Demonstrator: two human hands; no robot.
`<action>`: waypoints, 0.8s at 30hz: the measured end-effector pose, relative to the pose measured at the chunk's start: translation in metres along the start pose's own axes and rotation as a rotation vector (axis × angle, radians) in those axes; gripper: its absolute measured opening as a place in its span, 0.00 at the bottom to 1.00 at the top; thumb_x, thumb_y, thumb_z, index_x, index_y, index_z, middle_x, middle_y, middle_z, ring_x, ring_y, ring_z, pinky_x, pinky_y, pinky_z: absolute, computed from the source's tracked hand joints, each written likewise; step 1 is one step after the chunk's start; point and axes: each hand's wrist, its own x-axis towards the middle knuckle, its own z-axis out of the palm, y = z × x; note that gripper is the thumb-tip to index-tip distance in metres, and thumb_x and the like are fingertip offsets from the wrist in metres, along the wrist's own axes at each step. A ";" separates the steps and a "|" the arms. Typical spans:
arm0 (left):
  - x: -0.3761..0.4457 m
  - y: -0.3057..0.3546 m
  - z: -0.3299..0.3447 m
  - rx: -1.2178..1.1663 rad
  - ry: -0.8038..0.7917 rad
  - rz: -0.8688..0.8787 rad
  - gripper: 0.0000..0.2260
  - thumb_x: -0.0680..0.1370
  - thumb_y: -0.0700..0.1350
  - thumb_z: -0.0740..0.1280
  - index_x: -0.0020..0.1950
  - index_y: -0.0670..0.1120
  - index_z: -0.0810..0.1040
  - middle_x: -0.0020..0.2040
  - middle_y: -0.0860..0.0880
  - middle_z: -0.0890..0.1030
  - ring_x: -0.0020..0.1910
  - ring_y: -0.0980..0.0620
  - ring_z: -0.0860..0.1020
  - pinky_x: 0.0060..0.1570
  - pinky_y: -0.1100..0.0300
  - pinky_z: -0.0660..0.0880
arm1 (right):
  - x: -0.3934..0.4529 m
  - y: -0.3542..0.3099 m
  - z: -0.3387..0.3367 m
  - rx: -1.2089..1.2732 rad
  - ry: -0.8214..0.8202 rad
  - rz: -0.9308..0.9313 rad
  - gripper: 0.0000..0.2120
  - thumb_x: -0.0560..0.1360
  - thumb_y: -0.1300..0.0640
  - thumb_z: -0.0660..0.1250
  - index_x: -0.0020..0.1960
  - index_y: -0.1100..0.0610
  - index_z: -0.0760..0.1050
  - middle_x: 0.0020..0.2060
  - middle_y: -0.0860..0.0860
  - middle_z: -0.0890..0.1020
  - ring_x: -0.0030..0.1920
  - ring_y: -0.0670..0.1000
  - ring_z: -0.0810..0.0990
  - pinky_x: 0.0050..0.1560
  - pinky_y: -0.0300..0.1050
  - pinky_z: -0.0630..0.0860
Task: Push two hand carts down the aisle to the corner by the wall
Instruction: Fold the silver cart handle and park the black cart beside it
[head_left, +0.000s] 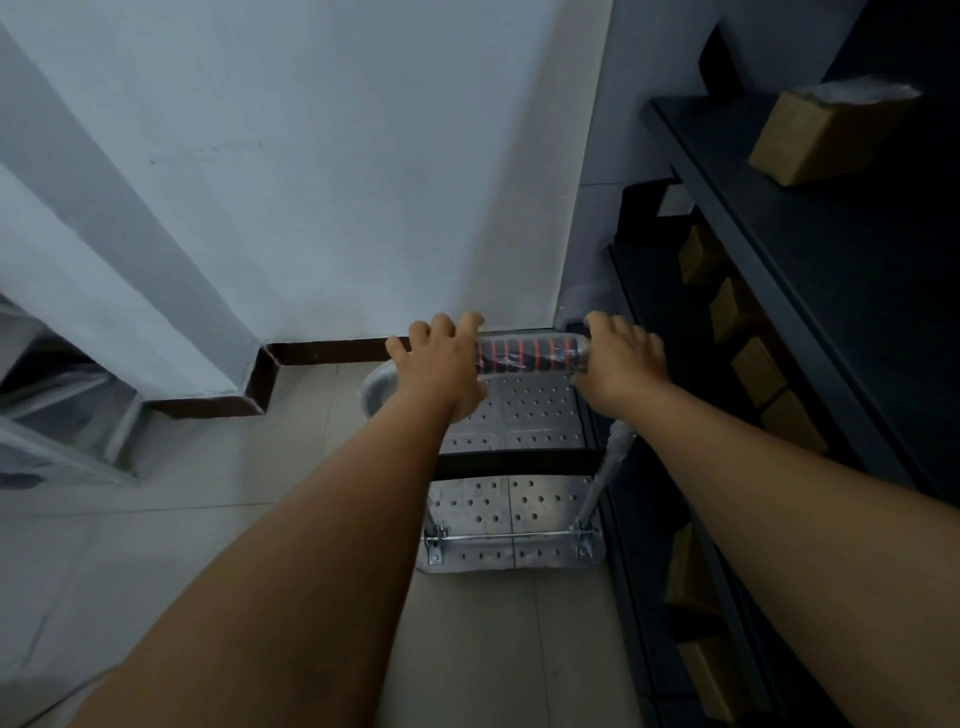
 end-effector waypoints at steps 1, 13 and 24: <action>-0.004 0.001 0.000 -0.010 0.011 -0.008 0.38 0.72 0.53 0.72 0.75 0.54 0.53 0.71 0.45 0.62 0.71 0.41 0.58 0.70 0.37 0.53 | -0.005 -0.001 -0.002 0.011 0.002 -0.014 0.38 0.72 0.55 0.71 0.76 0.55 0.55 0.72 0.56 0.64 0.72 0.58 0.62 0.73 0.54 0.54; -0.135 -0.011 -0.028 -0.280 0.224 0.027 0.38 0.74 0.55 0.69 0.78 0.49 0.52 0.75 0.46 0.62 0.73 0.46 0.61 0.71 0.46 0.60 | -0.145 -0.049 -0.033 0.231 0.067 -0.184 0.40 0.77 0.43 0.64 0.79 0.51 0.44 0.79 0.50 0.51 0.78 0.52 0.49 0.76 0.55 0.47; -0.390 -0.054 -0.056 -0.521 0.247 0.012 0.29 0.79 0.49 0.65 0.76 0.47 0.56 0.73 0.45 0.65 0.71 0.47 0.64 0.67 0.54 0.63 | -0.384 -0.095 -0.042 0.386 0.034 -0.175 0.34 0.80 0.43 0.58 0.79 0.53 0.49 0.78 0.53 0.57 0.76 0.56 0.58 0.73 0.55 0.57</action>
